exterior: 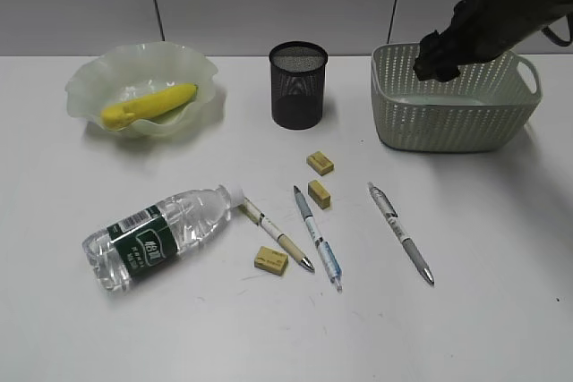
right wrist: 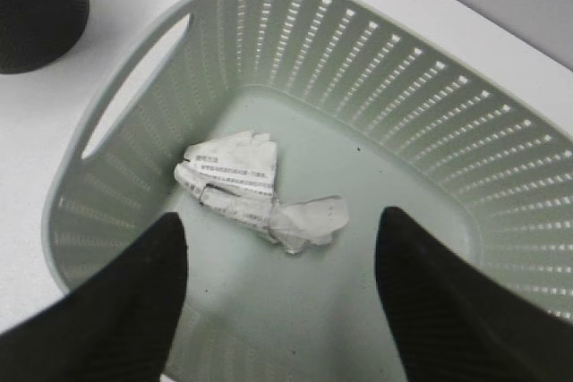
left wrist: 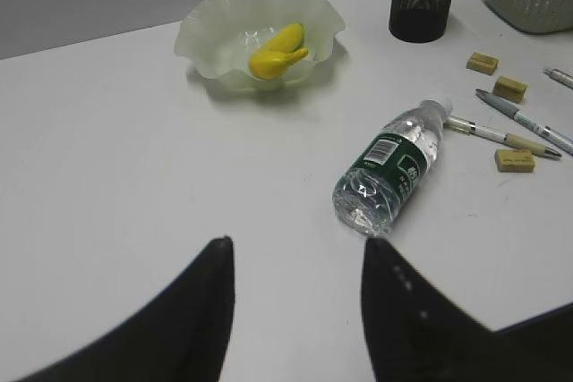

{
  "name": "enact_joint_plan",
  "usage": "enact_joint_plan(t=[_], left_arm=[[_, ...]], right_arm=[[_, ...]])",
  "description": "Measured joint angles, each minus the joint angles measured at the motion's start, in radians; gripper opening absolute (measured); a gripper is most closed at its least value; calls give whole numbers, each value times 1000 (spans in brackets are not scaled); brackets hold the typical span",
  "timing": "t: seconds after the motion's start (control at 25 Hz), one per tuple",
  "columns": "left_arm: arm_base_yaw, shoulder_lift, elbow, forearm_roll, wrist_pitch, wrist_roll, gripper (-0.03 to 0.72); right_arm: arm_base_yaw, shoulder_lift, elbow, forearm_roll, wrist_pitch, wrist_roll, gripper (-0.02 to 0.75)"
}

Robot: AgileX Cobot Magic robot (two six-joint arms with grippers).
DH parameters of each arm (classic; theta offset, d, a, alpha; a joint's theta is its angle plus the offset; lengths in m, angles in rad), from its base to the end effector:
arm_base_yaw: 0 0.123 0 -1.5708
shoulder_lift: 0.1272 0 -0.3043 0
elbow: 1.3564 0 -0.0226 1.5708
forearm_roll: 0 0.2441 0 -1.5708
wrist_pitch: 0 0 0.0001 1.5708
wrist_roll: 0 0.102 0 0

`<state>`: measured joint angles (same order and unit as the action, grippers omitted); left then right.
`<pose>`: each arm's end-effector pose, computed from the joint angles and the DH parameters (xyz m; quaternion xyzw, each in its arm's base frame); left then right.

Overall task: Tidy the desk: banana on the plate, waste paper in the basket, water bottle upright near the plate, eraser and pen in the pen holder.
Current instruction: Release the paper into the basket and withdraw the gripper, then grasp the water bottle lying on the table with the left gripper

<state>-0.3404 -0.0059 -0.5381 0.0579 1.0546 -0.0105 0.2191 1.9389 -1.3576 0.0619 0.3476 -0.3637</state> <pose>-0.0223 0.0133 0.2802 0.1362 0.8284 -0.0662 0.5392 0.4272 0.0973 0.2188 -0.2458 0.9012 -0.0056 0.3569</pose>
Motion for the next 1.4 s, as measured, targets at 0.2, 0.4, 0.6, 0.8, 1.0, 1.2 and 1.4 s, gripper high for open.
enact_joint_plan(t=[0.2, 0.4, 0.6, 0.8, 1.0, 1.2, 1.4], left_arm=[[0, 0, 0, 0, 0, 0, 350], [0, 0, 0, 0, 0, 0, 350], [0, 0, 0, 0, 0, 0, 350], [0, 0, 0, 0, 0, 0, 349], [0, 0, 0, 0, 0, 0, 330], [0, 0, 0, 0, 0, 0, 317], [0, 0, 0, 0, 0, 0, 313]], right_arm=[[0, -100, 0, 0, 195, 94, 582], [0, -228, 1, 18, 455, 121, 584], [0, -409, 95, 21, 568, 180, 583], [0, -666, 290, 21, 607, 198, 583], [0, -987, 474, 23, 656, 222, 583], [0, -1331, 613, 23, 707, 236, 585], [0, -1631, 702, 22, 729, 239, 585]])
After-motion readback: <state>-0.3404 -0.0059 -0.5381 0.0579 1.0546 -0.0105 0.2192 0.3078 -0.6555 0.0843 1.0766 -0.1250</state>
